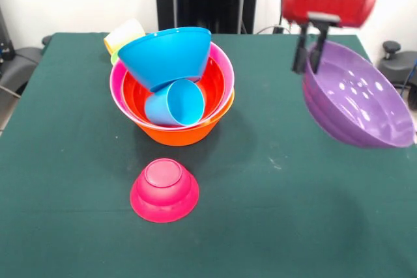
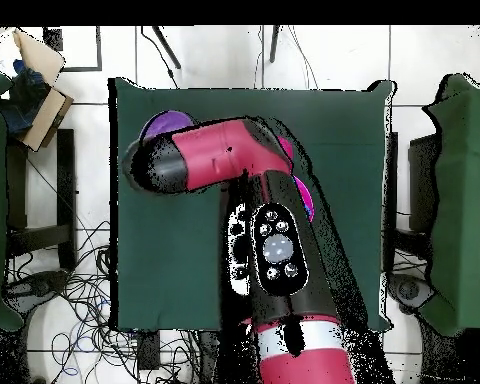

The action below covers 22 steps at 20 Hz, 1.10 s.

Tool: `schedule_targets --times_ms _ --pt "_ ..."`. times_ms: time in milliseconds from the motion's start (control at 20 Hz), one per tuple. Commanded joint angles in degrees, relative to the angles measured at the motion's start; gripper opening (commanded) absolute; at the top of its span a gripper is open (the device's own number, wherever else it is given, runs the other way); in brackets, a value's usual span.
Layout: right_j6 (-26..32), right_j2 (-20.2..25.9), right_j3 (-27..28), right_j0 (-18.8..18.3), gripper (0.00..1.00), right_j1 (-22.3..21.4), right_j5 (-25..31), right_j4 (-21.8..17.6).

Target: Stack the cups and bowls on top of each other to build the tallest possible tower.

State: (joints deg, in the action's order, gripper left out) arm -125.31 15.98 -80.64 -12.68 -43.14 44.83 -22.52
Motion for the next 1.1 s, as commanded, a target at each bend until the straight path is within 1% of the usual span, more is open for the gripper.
schedule_targets --times_ms 50,150,200,250,400,500,550,650,750,800,850,900,1000,1050,1100 --pt "21.27 9.35 14.3 -2.52 0.0 2.85 12.67 -0.73" --pt "21.98 10.11 18.96 -2.57 0.0 5.17 14.56 -1.64" --pt "23.12 10.95 25.97 -2.2 0.0 8.44 18.07 -2.34" --pt "23.83 11.51 30.09 -1.88 0.0 10.24 20.33 -2.85" --pt "25.03 12.42 36.15 -1.3 0.0 12.91 23.77 -3.54" --pt "25.51 12.74 38.37 -1.0 0.0 13.89 24.83 -3.89" --pt "26.27 13.5 42.58 -0.39 0.0 16.0 25.93 -4.96" --pt "26.43 13.69 43.89 -0.31 0.0 17.13 24.95 -5.3" --pt "26.41 12.89 38.75 -1.57 0.0 15.62 20.59 -4.04" --pt "25.63 11.79 29.93 -3.37 0.0 12.24 14.87 -2.52" --pt "24.85 11.16 23.53 -4.6 0.0 9.83 10.82 -1.78" --pt "22.74 10.81 0.24 -9.52 0.0 1.45 -4.06 -1.39" --pt "23.31 11.57 -6.62 -11.4 0.0 -1.25 -6.93 -2.09" --pt "23.31 12.13 -8.43 -12.14 0.0 -2.07 -7.59 -2.33" --pt "23.34 12.92 -11.56 -13.39 0.0 -3.69 -8.72 -2.29"
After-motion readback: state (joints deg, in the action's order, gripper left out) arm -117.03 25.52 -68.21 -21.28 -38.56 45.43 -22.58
